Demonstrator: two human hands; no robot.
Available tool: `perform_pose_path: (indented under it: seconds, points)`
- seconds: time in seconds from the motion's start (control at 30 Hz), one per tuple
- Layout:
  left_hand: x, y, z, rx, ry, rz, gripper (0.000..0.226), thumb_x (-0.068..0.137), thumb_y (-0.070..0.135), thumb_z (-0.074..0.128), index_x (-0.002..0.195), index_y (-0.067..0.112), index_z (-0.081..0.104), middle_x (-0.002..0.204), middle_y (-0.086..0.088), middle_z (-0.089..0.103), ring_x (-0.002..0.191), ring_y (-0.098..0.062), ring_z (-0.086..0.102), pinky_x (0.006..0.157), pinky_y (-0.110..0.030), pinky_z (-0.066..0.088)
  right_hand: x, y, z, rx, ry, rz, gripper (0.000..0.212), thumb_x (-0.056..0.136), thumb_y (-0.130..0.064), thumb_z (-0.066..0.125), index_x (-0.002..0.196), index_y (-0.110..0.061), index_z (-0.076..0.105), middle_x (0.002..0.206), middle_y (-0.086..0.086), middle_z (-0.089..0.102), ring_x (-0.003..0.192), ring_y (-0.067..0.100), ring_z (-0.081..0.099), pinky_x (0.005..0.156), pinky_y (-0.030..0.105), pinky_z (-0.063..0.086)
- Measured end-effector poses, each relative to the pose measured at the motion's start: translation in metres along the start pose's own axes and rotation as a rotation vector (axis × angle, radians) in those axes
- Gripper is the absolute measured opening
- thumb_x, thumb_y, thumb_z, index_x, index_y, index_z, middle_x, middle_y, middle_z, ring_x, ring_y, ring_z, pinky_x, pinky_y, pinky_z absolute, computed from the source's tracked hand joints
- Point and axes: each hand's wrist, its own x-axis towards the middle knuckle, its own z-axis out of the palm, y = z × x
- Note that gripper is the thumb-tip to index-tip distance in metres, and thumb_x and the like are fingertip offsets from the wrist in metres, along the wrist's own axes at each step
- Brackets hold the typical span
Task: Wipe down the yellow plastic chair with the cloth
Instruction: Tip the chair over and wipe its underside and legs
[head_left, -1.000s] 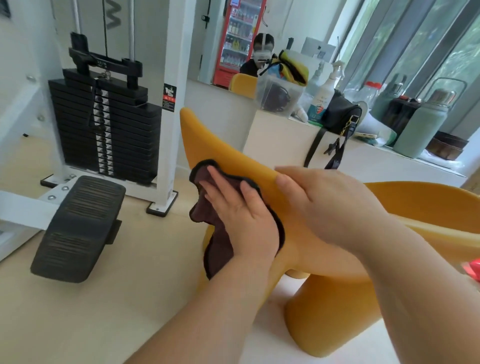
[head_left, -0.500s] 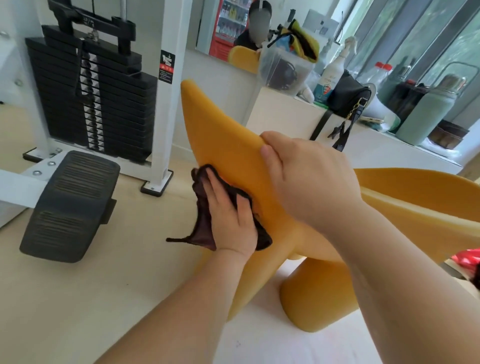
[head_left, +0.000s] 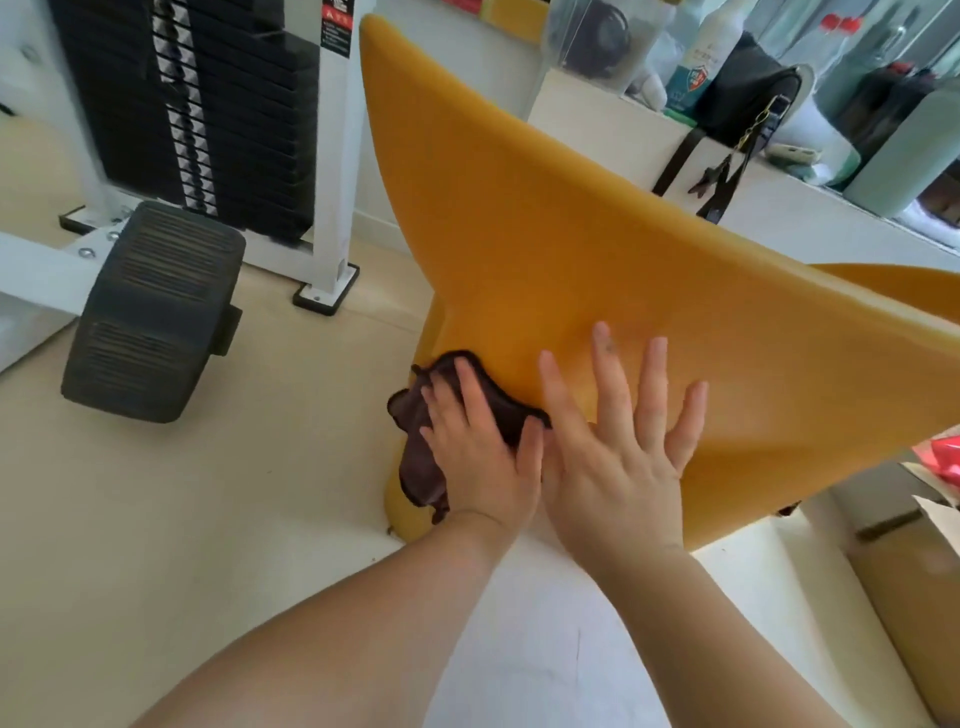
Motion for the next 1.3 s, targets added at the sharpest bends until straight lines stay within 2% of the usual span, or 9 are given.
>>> perform_pose_path:
  seconds: [0.17,0.27,0.37,0.53,0.8,0.97,1.1,1.17,1.3]
  points:
    - [0.017,0.049,0.007,-0.13,0.221,-0.024,0.085,0.089,0.078,0.018,0.159,0.03,0.011,0.167,-0.01,0.015,0.153,-0.035,0.014,0.112,-0.07,0.018,0.046,0.03,-0.02,0.011,0.34,0.002,0.047,0.097,-0.027,0.059,0.144,-0.024,0.057,0.154,0.022,0.034,0.139,0.06,0.029,0.112,0.073,0.012]
    - [0.012,0.009,0.022,-0.096,0.281,0.012,0.088,0.089,0.079,0.012,0.156,0.023,0.02,0.161,-0.017,0.029,0.147,-0.038,0.029,0.109,-0.068,0.031,0.072,0.033,-0.021,-0.054,0.276,-0.007,0.066,0.089,-0.017,0.061,0.153,-0.027,0.046,0.158,0.023,0.035,0.143,0.059,0.029,0.112,0.079,0.014]
    - [-0.001,-0.035,0.04,-0.123,0.299,-0.057,0.087,0.092,0.074,0.014,0.154,0.014,0.027,0.155,-0.021,0.036,0.142,-0.04,0.035,0.107,-0.066,0.033,0.076,0.028,-0.013,-0.112,0.285,0.037,0.069,0.088,-0.028,0.063,0.154,-0.033,0.043,0.155,0.018,0.042,0.143,0.045,0.034,0.114,0.073,0.014]
    - [-0.016,-0.093,0.049,-0.099,0.229,-0.103,0.073,0.099,0.055,0.024,0.155,0.008,0.021,0.157,-0.023,0.03,0.144,-0.042,0.03,0.112,-0.062,0.03,0.083,0.019,-0.01,-0.103,0.307,0.067,0.066,0.089,-0.046,0.06,0.152,-0.032,0.047,0.151,0.022,0.045,0.139,0.048,0.038,0.11,0.075,0.017]
    - [0.006,0.012,0.032,-0.257,0.301,-0.294,0.081,0.09,0.071,0.016,0.158,0.027,0.022,0.165,-0.01,0.022,0.152,-0.033,0.018,0.113,-0.068,0.017,0.076,0.005,0.002,-0.069,0.266,0.122,0.092,0.073,-0.074,0.071,0.149,-0.027,0.049,0.15,0.039,0.034,0.136,0.066,0.028,0.111,0.076,0.011]
    - [0.011,-0.033,0.033,-0.182,0.289,-0.161,0.077,0.09,0.064,0.031,0.156,0.026,0.026,0.16,-0.014,0.033,0.149,-0.033,0.028,0.115,-0.064,0.025,0.015,-0.013,0.045,0.092,0.021,-0.113,0.058,0.1,-0.043,0.06,0.153,-0.025,0.045,0.163,0.015,0.013,0.151,0.049,0.003,0.121,0.067,0.003]
    - [0.007,-0.088,0.046,-0.15,0.267,-0.116,0.075,0.096,0.062,0.022,0.156,0.015,0.027,0.158,-0.011,0.036,0.146,-0.028,0.034,0.12,-0.046,0.027,-0.017,-0.009,0.077,0.108,-0.082,-0.175,0.051,0.106,-0.035,0.044,0.156,-0.026,0.037,0.17,0.003,-0.004,0.153,0.037,-0.02,0.122,0.066,0.002]
    - [0.005,-0.122,0.055,-0.11,0.233,-0.169,0.068,0.098,0.048,0.043,0.158,0.029,0.017,0.161,-0.001,0.03,0.147,-0.019,0.031,0.12,-0.041,0.027,-0.017,-0.007,0.086,0.073,-0.067,-0.178,0.065,0.097,-0.024,0.056,0.158,-0.029,0.033,0.17,0.0,-0.017,0.153,0.04,-0.021,0.121,0.068,0.003]
    - [0.0,-0.165,0.067,-0.053,0.087,-0.39,0.114,0.079,0.024,0.082,0.153,0.053,-0.001,0.158,0.015,0.022,0.145,0.0,0.021,0.121,-0.037,0.028,-0.017,-0.008,0.093,0.036,-0.028,-0.169,0.071,0.093,-0.02,0.058,0.157,-0.032,0.03,0.169,-0.003,-0.02,0.153,0.039,-0.022,0.121,0.069,0.006]
